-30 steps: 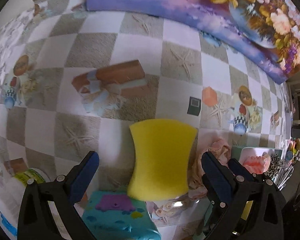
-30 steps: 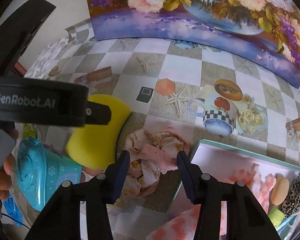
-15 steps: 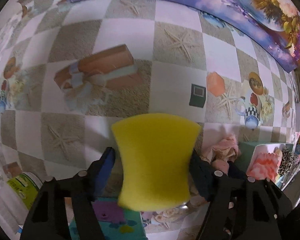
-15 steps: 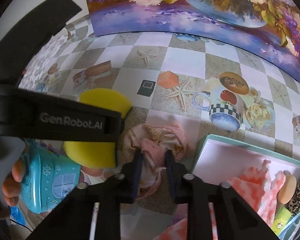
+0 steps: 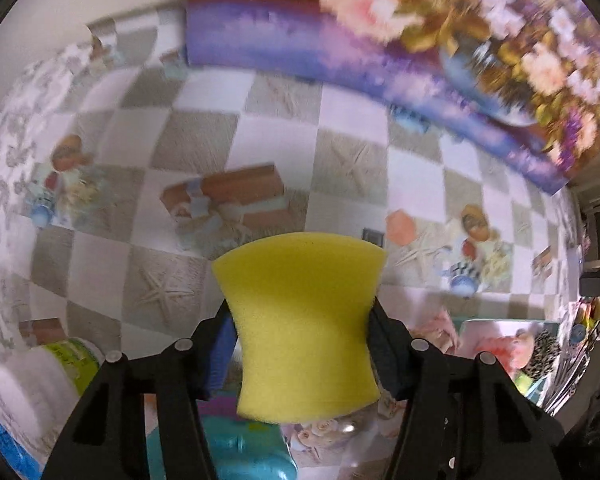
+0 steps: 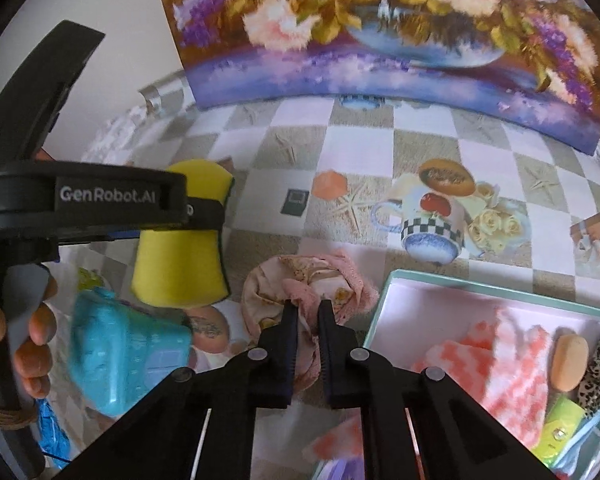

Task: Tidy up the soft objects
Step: 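Carry the sponge with the left tool while the right tool carries the scrunchie to the tray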

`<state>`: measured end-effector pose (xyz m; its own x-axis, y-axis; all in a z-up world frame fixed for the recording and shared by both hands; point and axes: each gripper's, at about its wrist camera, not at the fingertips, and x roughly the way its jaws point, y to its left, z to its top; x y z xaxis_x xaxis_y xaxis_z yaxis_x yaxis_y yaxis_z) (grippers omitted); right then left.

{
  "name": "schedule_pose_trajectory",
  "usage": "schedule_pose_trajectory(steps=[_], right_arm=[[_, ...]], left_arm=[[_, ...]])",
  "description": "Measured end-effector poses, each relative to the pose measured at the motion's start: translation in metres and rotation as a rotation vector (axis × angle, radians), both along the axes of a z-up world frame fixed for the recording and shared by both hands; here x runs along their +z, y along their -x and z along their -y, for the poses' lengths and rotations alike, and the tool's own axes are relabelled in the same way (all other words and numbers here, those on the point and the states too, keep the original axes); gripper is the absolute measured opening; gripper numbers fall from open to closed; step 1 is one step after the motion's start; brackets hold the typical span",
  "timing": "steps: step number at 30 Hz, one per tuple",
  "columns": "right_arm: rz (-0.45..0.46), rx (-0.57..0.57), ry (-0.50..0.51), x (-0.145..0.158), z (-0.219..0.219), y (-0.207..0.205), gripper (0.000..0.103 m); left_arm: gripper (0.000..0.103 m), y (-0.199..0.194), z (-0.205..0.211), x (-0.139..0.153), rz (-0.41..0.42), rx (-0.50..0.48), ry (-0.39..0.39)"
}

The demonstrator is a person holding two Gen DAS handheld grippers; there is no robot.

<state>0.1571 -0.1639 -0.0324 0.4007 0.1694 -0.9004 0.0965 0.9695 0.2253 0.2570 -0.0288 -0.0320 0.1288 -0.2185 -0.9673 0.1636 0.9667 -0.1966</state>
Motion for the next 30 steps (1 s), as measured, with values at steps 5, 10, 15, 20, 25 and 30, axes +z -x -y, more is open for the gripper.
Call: schedule_pose_trajectory(steps=[5, 10, 15, 20, 25, 30], right_arm=[[0.058, -0.026, -0.006, 0.035, 0.005, 0.019, 0.01], [0.102, -0.05, 0.016, 0.068, 0.009, 0.043, 0.01], [0.132, -0.077, 0.023, 0.089, 0.017, 0.071, 0.01], [0.146, -0.123, 0.032, 0.097, 0.03, 0.102, 0.011], [0.138, -0.16, 0.022, 0.094, 0.043, 0.128, 0.011], [0.135, -0.208, 0.05, 0.094, 0.054, 0.153, 0.011]], left_arm=[[0.061, 0.018, -0.003, 0.038, 0.079, 0.01, 0.007], [0.061, 0.053, 0.007, 0.07, 0.152, -0.015, 0.022], [0.061, 0.081, 0.017, 0.092, 0.199, -0.036, 0.031], [0.061, 0.111, 0.025, 0.106, 0.248, -0.057, 0.046], [0.061, 0.141, 0.032, 0.106, 0.277, -0.068, 0.072], [0.061, 0.17, 0.033, 0.091, 0.284, -0.053, 0.102]])
